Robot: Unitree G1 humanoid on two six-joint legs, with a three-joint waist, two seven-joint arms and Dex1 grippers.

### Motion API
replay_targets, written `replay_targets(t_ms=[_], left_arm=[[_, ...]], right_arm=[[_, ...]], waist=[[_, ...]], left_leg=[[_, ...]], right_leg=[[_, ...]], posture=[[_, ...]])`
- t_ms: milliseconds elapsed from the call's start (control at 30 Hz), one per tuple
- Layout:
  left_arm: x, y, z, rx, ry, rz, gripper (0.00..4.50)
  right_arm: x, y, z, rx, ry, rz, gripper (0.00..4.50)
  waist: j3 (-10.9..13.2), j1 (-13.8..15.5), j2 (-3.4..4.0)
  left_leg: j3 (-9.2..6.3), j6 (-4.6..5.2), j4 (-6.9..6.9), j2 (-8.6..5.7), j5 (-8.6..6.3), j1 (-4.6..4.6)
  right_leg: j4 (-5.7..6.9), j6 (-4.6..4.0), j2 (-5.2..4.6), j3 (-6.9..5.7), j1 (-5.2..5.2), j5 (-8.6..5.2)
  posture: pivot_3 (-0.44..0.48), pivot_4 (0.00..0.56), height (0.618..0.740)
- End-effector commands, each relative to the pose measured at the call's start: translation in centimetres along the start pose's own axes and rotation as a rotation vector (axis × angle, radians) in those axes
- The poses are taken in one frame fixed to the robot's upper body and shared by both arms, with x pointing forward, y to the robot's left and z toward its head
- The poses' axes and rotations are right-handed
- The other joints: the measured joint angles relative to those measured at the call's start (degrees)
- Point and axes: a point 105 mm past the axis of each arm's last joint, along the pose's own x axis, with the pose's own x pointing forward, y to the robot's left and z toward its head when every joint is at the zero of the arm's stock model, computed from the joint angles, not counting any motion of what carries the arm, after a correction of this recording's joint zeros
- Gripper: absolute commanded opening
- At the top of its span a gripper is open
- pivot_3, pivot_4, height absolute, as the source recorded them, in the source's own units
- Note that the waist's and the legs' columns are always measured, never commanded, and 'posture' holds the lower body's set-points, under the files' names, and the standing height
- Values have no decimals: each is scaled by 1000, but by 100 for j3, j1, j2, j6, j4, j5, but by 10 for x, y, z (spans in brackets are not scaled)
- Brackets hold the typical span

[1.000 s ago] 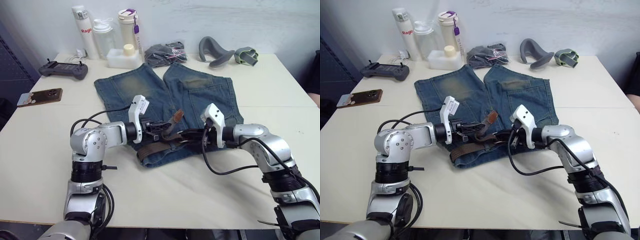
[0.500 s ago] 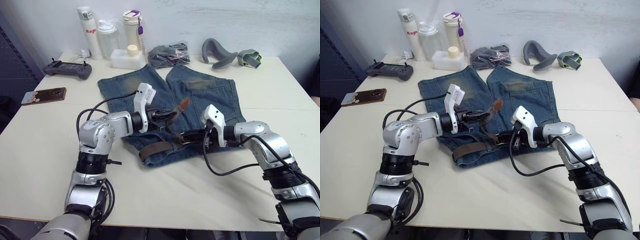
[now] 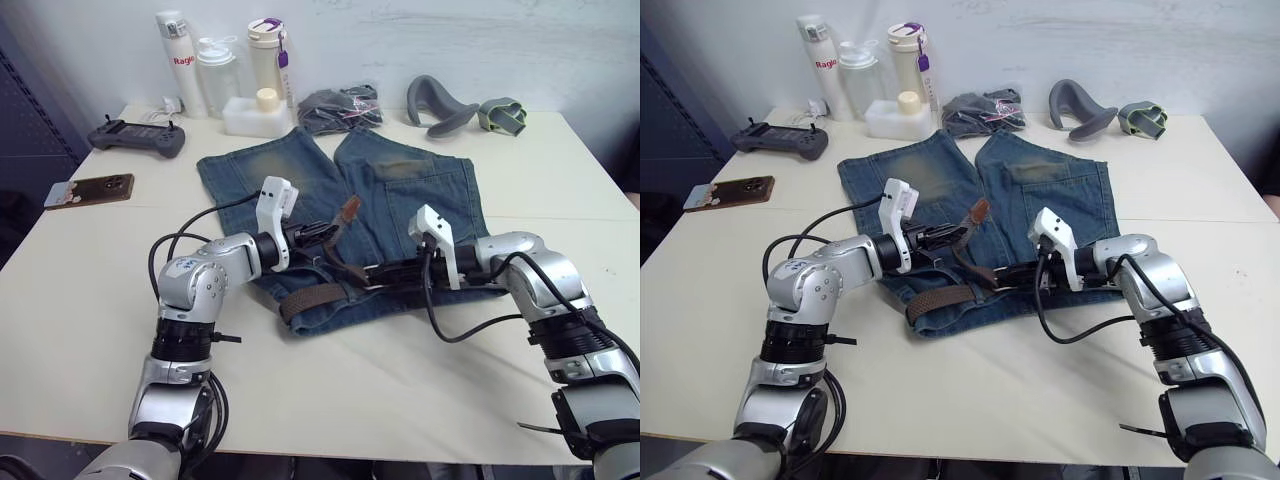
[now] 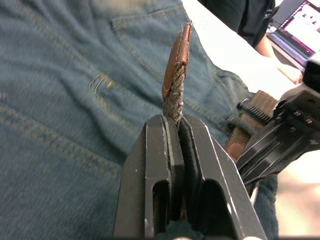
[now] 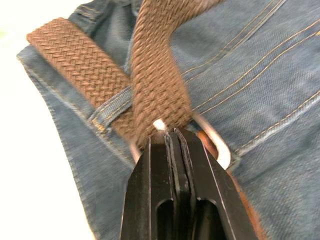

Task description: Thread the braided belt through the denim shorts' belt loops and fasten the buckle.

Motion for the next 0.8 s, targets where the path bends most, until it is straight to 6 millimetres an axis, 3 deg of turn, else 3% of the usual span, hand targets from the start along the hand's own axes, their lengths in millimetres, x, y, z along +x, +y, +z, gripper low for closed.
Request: replay_targets(t_ms=[33, 433, 800], left_arm=[[-6, -3, 9, 18, -41, 3, 0], [-9, -3, 3, 6, -35, 19, 0], [-9, -2, -1, -2, -28, 38, 0]], right_arm=[[-5, 1, 3, -31, 33, 34, 30], [-6, -11, 16, -58, 24, 30, 30], [8, -8, 2, -61, 84, 75, 30]], waist=[[1, -7, 1], [3, -7, 4], [4, -11, 5]], left_leg=[[0, 1, 0, 0, 0, 0], [0, 1, -1, -3, 3, -2], [-2, 1, -3, -4, 3, -2]], right_leg=[[0, 0, -1, -1, 0, 0], [-1, -1, -9, -8, -1, 0], [-7, -1, -10, -11, 2, 0]], posture=[[0, 150, 629], [0, 150, 629], [0, 150, 629]])
